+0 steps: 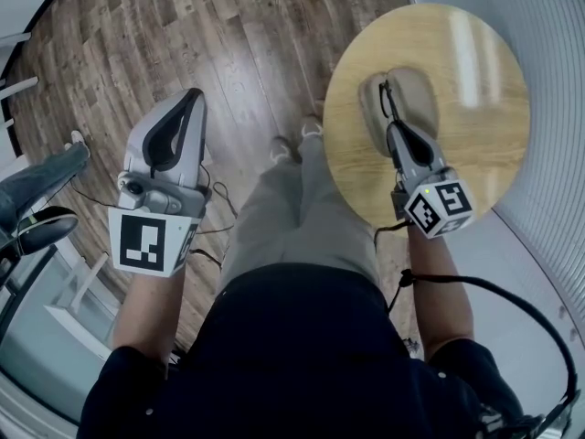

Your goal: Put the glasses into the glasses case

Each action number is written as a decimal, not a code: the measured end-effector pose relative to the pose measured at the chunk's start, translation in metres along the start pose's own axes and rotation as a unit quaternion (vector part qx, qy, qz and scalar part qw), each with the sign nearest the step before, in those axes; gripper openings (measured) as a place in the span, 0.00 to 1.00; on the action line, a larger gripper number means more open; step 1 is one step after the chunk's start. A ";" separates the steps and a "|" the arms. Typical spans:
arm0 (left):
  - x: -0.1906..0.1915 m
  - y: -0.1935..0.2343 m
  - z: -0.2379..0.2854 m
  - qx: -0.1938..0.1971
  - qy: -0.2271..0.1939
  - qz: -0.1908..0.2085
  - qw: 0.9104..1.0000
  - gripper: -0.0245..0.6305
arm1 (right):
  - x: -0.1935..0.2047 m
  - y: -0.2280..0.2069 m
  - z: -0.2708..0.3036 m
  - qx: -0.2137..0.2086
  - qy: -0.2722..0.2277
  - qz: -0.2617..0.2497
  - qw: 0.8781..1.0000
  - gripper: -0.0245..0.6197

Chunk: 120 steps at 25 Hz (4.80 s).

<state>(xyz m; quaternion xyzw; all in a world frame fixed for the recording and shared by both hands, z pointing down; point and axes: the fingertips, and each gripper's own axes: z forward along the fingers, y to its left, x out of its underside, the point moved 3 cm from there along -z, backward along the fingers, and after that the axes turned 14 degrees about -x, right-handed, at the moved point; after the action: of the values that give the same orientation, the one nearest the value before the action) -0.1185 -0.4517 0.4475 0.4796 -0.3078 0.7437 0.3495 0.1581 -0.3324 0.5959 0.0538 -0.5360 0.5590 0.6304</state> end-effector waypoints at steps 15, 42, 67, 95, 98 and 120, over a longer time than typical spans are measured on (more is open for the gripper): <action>0.017 -0.004 -0.006 0.000 0.004 -0.014 1.000 0.04 | 0.024 -0.007 0.015 0.002 0.041 0.010 0.999 0.09; -0.024 0.015 -0.022 -0.015 -0.033 -0.007 0.999 0.04 | 0.014 0.003 0.021 0.019 0.099 0.011 0.995 0.21; -0.119 0.009 -0.099 -0.013 -0.145 0.016 0.989 0.04 | -0.114 0.113 -0.070 0.023 -0.101 -0.112 0.988 0.28; -0.157 0.023 -0.183 -0.050 -0.209 -0.010 0.977 0.04 | -0.155 0.182 -0.164 0.060 -0.238 -0.214 0.946 0.05; -0.168 0.024 -0.189 -0.050 -0.222 -0.007 0.974 0.04 | -0.165 0.193 -0.168 0.062 -0.253 -0.233 0.937 0.05; -0.172 0.031 -0.196 -0.073 -0.243 -0.008 0.967 0.04 | -0.188 0.199 -0.156 0.056 -0.257 -0.245 0.933 0.05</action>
<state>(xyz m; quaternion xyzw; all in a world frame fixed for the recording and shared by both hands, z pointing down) -0.1906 -0.3520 0.2151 0.6215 -0.4330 0.5779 0.3038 0.1395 -0.2765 0.2860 0.3605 -0.6176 0.3832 0.5846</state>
